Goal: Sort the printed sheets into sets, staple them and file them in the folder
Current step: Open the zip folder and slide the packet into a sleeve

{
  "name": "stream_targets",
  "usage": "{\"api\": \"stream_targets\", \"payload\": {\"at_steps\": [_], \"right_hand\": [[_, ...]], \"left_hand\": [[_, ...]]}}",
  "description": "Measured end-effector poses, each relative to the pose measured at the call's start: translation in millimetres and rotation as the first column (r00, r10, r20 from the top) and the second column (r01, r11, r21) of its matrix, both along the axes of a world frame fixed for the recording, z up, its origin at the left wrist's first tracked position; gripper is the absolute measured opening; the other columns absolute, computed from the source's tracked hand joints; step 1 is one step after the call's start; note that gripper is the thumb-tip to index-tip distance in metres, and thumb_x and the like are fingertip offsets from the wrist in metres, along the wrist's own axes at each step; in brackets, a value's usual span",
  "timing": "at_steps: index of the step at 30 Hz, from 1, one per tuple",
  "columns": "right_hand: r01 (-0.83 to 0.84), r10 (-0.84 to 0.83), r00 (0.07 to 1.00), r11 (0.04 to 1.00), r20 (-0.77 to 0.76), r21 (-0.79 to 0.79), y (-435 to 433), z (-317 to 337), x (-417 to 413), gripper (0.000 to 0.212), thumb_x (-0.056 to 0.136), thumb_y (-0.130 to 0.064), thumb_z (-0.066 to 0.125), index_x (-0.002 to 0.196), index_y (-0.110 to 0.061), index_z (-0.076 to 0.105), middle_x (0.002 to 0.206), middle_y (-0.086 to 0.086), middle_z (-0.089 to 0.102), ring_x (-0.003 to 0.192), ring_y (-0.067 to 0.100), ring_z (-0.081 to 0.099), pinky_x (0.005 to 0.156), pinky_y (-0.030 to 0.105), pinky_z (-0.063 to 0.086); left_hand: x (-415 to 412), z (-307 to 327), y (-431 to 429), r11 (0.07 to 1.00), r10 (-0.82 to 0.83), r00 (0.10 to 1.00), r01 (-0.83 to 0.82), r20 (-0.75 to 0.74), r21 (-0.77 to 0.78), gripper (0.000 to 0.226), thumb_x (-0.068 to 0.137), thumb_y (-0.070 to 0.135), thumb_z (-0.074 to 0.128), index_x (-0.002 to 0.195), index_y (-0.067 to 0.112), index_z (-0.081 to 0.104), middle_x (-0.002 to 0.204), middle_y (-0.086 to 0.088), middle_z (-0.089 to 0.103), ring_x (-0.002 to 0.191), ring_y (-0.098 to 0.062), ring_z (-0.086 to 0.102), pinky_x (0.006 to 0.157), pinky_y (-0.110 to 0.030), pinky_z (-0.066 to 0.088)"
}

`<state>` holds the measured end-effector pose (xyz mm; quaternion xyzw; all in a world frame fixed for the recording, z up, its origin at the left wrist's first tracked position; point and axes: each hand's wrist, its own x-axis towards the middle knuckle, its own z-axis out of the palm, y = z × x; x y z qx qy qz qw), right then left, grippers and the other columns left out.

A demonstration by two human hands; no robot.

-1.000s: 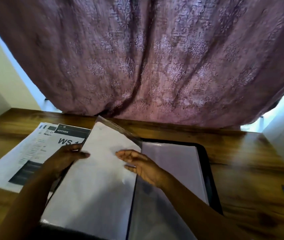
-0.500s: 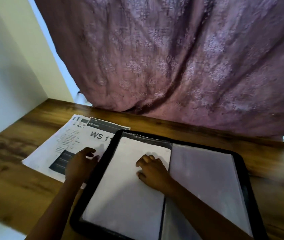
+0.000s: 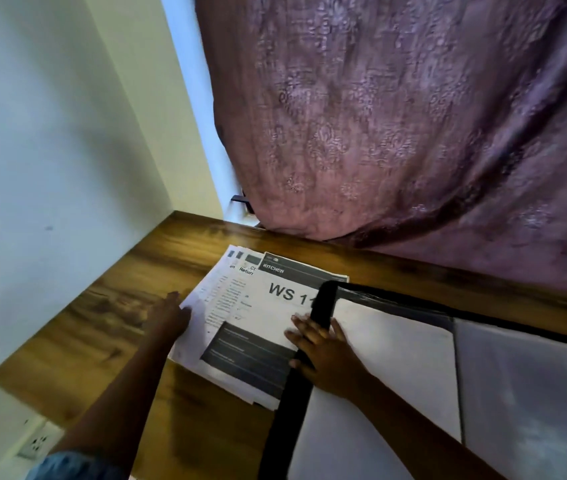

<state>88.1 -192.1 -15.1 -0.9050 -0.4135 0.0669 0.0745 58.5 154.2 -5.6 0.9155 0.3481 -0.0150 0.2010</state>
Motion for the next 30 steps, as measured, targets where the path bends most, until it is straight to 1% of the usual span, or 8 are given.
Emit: {"api": "stream_targets", "payload": {"at_steps": [2,7,12,14,17,21,24,30], "right_hand": [[0.025,-0.025,1.000,0.999,0.001,-0.044,5.4,-4.5,-0.7,0.061,0.094,-0.062,0.012,0.138,-0.033,0.042,0.146,-0.004,0.043,0.135,0.019,0.040,0.102,0.056,0.034],[0.018,-0.014,0.998,0.998,0.057,-0.059,9.9,-12.8,0.5,0.058,0.094,-0.062,0.015,0.142,-0.035,0.034,0.147,-0.006,0.040,0.137,0.018,0.036,0.103,0.054,0.030],[-0.008,0.010,0.998,0.999,0.067,-0.035,28.0,-15.0,-2.5,0.057,0.094,-0.061,0.020,0.141,-0.034,0.037,0.147,-0.005,0.041,0.137,0.019,0.037,0.104,0.056,0.031],[-0.021,0.023,0.998,0.999,0.064,-0.029,41.8,-14.6,-4.8,0.058,0.094,-0.061,0.017,0.140,-0.034,0.038,0.147,-0.005,0.042,0.136,0.019,0.038,0.103,0.055,0.031],[-0.043,0.043,0.999,0.999,0.033,-0.013,65.1,-13.8,-3.4,0.062,0.093,-0.063,0.012,0.141,-0.033,0.037,0.149,-0.005,0.039,0.139,0.018,0.033,0.106,0.057,0.027],[-0.060,0.059,0.998,0.997,0.033,0.051,86.9,-14.1,2.4,0.075,0.087,-0.068,-0.001,0.146,-0.033,0.028,0.156,-0.007,0.024,0.145,0.016,0.016,0.112,0.055,0.008],[-0.054,0.050,0.997,0.996,0.055,0.074,92.3,-15.3,4.1,0.080,0.083,-0.071,-0.006,0.148,-0.034,0.024,0.157,-0.008,0.019,0.146,0.015,0.010,0.113,0.053,0.002],[-0.034,0.032,0.999,0.996,0.021,0.080,93.2,-12.5,3.4,0.082,0.079,-0.074,-0.004,0.148,-0.037,0.021,0.157,-0.011,0.015,0.146,0.012,0.006,0.115,0.052,0.003]], "left_hand": [[6.0,-0.2,5.2,1.000,-0.024,1.000,0.024,0.011,0.009,0.048,0.093,0.023,0.055,0.135,0.001,0.047,0.135,-0.021,0.051,0.121,-0.038,0.048,0.100,-0.039,0.038],[13.8,2.6,17.8,0.982,0.025,0.998,-0.014,0.058,-0.186,0.027,0.085,0.026,0.067,0.097,0.002,0.066,0.101,-0.015,0.066,0.091,-0.031,0.061,0.080,-0.038,0.050],[11.6,9.2,28.9,0.972,0.015,0.999,-0.008,0.031,-0.236,0.024,0.089,0.019,0.064,0.083,-0.004,0.067,0.081,-0.015,0.060,0.076,-0.026,0.054,0.074,-0.040,0.047],[7.7,13.7,40.1,0.978,0.025,0.997,-0.010,0.068,-0.210,0.020,0.091,0.020,0.060,0.086,0.001,0.064,0.088,-0.014,0.061,0.077,-0.025,0.054,0.069,-0.034,0.042],[0.2,22.7,60.8,0.988,0.055,0.989,-0.035,0.134,-0.150,0.021,0.095,0.022,0.054,0.097,0.001,0.057,0.101,-0.019,0.061,0.083,-0.027,0.052,0.073,-0.034,0.039],[-10.8,45.6,83.4,1.000,0.016,0.977,-0.012,0.215,-0.020,0.015,0.096,0.016,0.051,0.103,0.003,0.056,0.108,-0.023,0.062,0.087,-0.033,0.055,0.073,-0.035,0.038],[-17.0,74.3,92.3,0.995,0.004,0.966,-0.029,0.258,0.095,0.027,0.097,0.017,0.049,0.119,0.005,0.060,0.120,-0.022,0.062,0.108,-0.041,0.055,0.088,-0.041,0.042],[-25.7,145.2,88.9,0.973,0.002,0.907,-0.099,0.421,0.208,0.026,0.095,0.023,0.050,0.117,0.019,0.063,0.116,-0.017,0.064,0.107,-0.042,0.056,0.088,-0.044,0.044]]}}
